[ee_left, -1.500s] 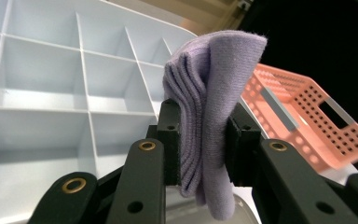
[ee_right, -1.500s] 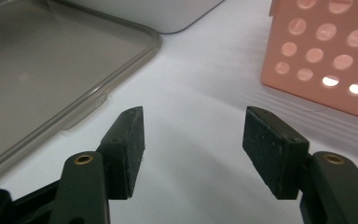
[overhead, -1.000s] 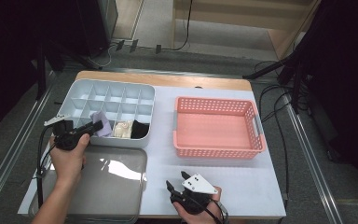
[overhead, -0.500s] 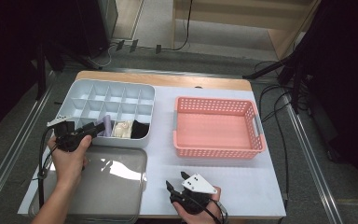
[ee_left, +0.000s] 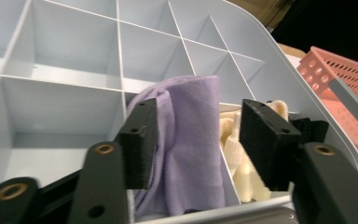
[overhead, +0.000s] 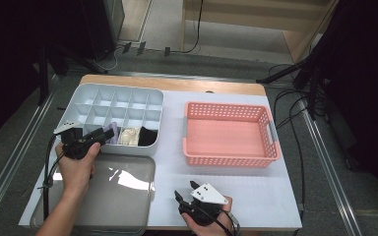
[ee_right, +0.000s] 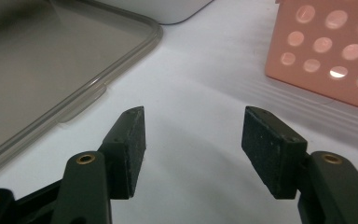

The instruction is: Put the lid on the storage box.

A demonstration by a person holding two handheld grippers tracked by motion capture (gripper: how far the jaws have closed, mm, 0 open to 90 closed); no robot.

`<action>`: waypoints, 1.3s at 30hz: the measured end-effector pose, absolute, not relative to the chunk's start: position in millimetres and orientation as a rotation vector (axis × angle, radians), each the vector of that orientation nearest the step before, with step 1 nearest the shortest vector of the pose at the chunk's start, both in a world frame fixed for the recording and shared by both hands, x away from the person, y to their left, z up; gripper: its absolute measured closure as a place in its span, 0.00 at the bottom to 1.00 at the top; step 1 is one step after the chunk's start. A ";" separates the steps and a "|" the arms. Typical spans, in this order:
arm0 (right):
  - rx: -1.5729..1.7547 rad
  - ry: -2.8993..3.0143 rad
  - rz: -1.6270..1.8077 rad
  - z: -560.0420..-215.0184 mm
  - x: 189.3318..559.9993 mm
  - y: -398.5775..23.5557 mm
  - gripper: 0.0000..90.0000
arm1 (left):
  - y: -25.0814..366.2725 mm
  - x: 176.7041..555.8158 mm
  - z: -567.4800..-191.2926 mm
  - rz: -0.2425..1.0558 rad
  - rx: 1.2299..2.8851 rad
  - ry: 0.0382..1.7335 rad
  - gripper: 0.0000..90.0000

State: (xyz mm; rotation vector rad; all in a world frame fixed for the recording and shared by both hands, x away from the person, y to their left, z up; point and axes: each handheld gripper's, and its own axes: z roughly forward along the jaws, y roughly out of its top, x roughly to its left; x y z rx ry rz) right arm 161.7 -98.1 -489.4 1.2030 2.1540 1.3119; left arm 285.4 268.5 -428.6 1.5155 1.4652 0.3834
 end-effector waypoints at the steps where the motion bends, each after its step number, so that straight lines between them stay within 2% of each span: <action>1: 1.204 2.155 1.312 -489.4 161.6 -98.0 0.45 | 266.1 285.5 -429.4 0.382 1.524 1.459 0.59; 3: 1.203 2.157 1.312 -489.6 161.5 -98.0 0.45 | 261.0 285.6 -431.5 0.404 1.561 1.452 0.73; 6: 1.204 2.158 1.313 -489.8 161.6 -98.2 0.46 | 258.8 286.4 -433.3 0.392 1.570 1.446 0.88; 9: 1.209 2.156 1.314 -489.8 161.7 -98.8 0.46 | 259.4 284.6 -431.2 0.393 1.572 1.446 0.92; 11: 1.207 2.156 1.315 -489.6 161.6 -98.4 0.46 | 259.9 280.3 -428.1 0.421 1.581 1.431 0.87; 16: 1.202 2.152 1.315 -489.2 161.1 -94.0 0.46 | 264.0 261.9 -425.9 0.429 1.598 1.360 0.66; 22: 1.185 2.158 1.317 -489.0 160.2 -84.2 0.46 | 273.3 234.9 -421.0 0.425 1.564 1.299 0.55; 27: 1.185 2.166 1.325 -488.8 160.1 -75.8 0.46 | 280.4 214.6 -423.3 0.435 1.565 1.285 0.52; 39: 1.130 2.205 1.310 -489.5 158.8 -57.6 0.47 | 313.5 179.9 -449.5 0.447 1.589 1.394 0.42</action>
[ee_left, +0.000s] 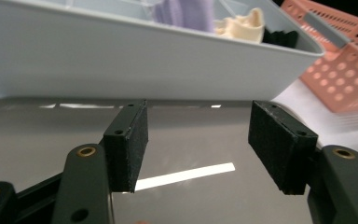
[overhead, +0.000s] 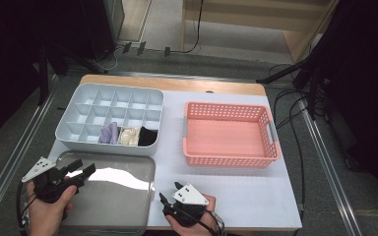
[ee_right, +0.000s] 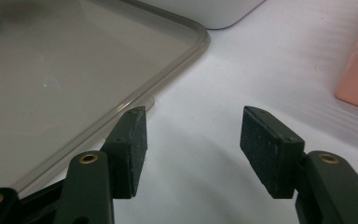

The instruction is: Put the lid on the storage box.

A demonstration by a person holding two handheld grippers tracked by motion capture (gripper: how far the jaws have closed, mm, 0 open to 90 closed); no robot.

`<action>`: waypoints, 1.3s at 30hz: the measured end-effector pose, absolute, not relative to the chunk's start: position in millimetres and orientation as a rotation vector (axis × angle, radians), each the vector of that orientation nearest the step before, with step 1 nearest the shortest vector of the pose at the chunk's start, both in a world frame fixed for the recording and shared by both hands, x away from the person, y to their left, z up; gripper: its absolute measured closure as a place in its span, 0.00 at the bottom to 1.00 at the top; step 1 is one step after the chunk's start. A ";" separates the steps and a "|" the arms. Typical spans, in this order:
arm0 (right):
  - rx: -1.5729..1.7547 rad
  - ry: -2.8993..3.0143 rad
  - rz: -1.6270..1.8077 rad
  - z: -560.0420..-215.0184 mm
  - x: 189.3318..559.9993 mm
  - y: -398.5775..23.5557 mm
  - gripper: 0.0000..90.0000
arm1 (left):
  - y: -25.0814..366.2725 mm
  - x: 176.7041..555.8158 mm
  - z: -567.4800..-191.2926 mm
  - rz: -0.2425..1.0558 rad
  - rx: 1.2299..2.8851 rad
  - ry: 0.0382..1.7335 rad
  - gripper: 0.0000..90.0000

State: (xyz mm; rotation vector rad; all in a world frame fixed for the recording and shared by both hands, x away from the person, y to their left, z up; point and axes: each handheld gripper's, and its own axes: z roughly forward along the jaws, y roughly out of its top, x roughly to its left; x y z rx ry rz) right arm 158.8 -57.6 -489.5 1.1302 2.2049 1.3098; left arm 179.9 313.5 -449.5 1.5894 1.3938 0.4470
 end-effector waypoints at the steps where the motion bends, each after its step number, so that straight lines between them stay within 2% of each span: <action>1: 1.125 2.207 1.311 -489.4 159.7 -56.8 0.47 | 316.1 178.9 -450.6 0.453 1.589 1.419 0.40; 14: 1.097 2.243 1.308 -490.1 165.7 -46.5 0.48 | 340.1 158.6 -456.8 0.487 1.560 1.544 0.38; 39: 1.087 2.255 1.329 -486.8 155.0 -38.8 0.47 | 403.1 120.8 -458.0 0.556 1.495 1.654 0.37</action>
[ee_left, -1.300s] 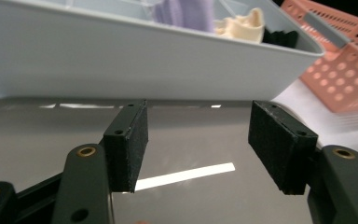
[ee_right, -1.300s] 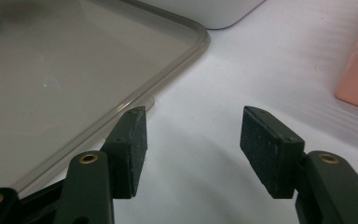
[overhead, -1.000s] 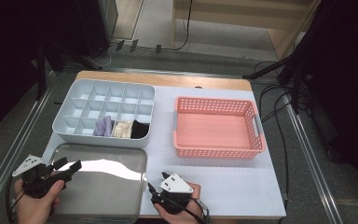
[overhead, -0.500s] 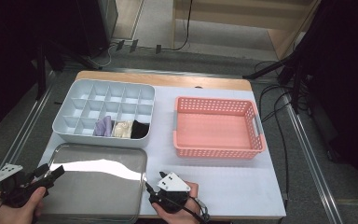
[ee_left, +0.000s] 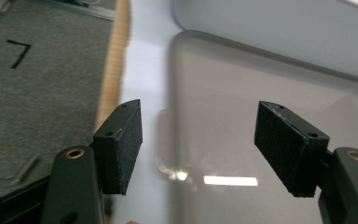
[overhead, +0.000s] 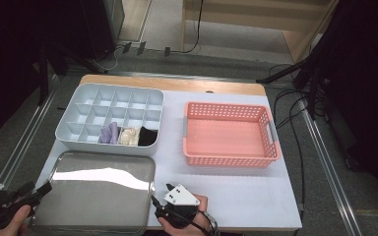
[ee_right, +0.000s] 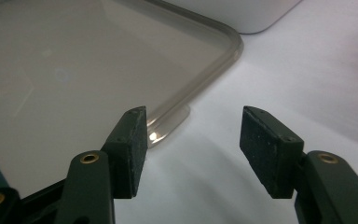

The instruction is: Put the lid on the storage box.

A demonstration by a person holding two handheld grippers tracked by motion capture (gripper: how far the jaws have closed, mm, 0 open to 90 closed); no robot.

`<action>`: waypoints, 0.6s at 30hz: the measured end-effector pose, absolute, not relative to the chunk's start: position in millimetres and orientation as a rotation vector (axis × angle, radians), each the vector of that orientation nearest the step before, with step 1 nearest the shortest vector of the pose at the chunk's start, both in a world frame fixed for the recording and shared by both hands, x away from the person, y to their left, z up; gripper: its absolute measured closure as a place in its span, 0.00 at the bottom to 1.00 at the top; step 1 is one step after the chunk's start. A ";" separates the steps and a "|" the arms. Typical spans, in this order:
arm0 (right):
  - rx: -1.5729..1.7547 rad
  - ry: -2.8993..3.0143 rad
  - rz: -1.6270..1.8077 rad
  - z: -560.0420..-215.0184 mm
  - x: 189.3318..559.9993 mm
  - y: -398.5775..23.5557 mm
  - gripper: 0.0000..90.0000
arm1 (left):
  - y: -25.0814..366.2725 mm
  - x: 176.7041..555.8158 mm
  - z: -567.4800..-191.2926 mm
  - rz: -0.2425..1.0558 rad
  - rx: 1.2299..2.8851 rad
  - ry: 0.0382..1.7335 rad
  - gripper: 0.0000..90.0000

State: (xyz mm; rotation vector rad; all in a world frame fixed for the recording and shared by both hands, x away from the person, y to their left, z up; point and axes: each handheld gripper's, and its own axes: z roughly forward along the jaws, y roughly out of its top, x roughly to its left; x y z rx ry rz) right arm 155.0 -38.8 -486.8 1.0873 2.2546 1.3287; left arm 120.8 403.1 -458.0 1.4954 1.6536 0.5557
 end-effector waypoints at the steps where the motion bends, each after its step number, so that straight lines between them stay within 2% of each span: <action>1: 1.087 2.251 1.327 -486.4 153.9 -37.3 0.48 | 405.6 119.6 -458.7 0.572 1.491 1.675 0.37; 6: 1.119 2.236 1.318 -487.9 150.8 -27.8 0.48 | 411.4 119.4 -464.1 0.517 1.490 1.699 0.48; 11: 1.132 2.239 1.347 -488.8 147.6 -21.0 0.53 | 403.0 125.0 -467.1 0.473 1.527 1.673 0.50; 18: 1.128 2.269 1.347 -493.0 141.8 -14.2 0.54 | 402.1 127.0 -466.1 0.428 1.497 1.699 0.56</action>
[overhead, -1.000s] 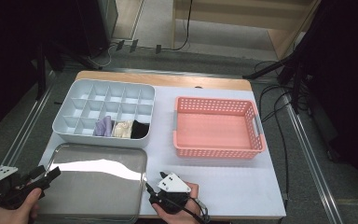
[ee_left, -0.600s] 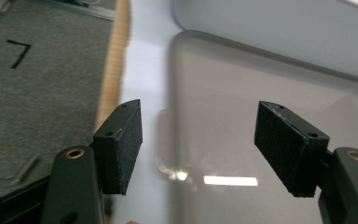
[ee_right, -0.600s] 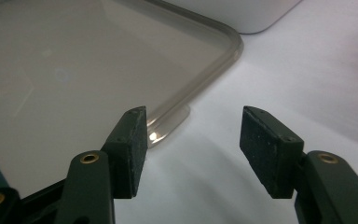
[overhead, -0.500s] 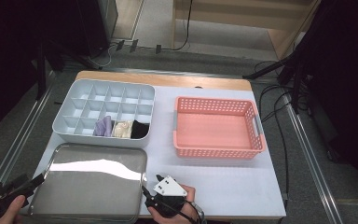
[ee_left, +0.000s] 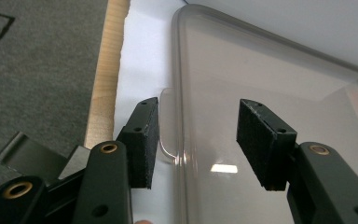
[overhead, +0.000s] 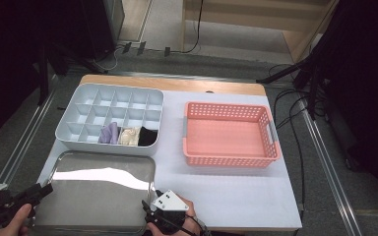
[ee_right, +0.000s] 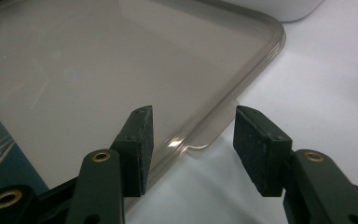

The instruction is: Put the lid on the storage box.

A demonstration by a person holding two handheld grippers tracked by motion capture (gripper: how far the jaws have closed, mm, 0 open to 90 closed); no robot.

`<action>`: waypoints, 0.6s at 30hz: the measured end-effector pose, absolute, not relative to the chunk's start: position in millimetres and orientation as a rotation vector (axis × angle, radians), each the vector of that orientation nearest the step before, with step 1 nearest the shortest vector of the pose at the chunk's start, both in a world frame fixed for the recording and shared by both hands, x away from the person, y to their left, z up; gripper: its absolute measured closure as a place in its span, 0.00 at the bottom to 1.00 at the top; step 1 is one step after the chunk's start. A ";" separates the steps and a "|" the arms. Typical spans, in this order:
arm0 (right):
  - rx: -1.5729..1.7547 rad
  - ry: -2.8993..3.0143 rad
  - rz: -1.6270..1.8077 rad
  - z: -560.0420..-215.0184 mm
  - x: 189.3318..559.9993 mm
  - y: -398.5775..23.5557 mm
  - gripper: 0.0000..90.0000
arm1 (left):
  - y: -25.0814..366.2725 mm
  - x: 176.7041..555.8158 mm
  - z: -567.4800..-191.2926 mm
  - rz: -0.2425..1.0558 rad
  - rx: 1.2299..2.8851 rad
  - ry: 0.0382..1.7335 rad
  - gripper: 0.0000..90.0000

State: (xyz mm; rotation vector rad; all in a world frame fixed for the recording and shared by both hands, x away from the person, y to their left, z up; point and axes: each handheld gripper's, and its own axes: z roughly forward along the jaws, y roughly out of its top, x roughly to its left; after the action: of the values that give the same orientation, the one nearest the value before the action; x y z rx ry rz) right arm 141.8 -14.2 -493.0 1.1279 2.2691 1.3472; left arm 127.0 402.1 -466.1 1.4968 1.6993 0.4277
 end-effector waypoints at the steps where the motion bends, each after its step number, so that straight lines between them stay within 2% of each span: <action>1: 1.134 2.273 1.342 -493.6 141.6 -13.9 0.54 | 400.9 127.2 -466.1 0.426 1.496 1.700 0.56; 18: 1.308 2.210 1.318 -494.4 143.3 -46.4 0.53 | 368.1 129.4 -466.9 0.423 1.579 1.657 0.56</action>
State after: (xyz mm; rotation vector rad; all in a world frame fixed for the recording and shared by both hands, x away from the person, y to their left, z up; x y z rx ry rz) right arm 143.3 -46.4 -494.4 1.3081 2.2101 1.3185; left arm 129.4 368.1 -466.9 1.5791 1.6571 0.4229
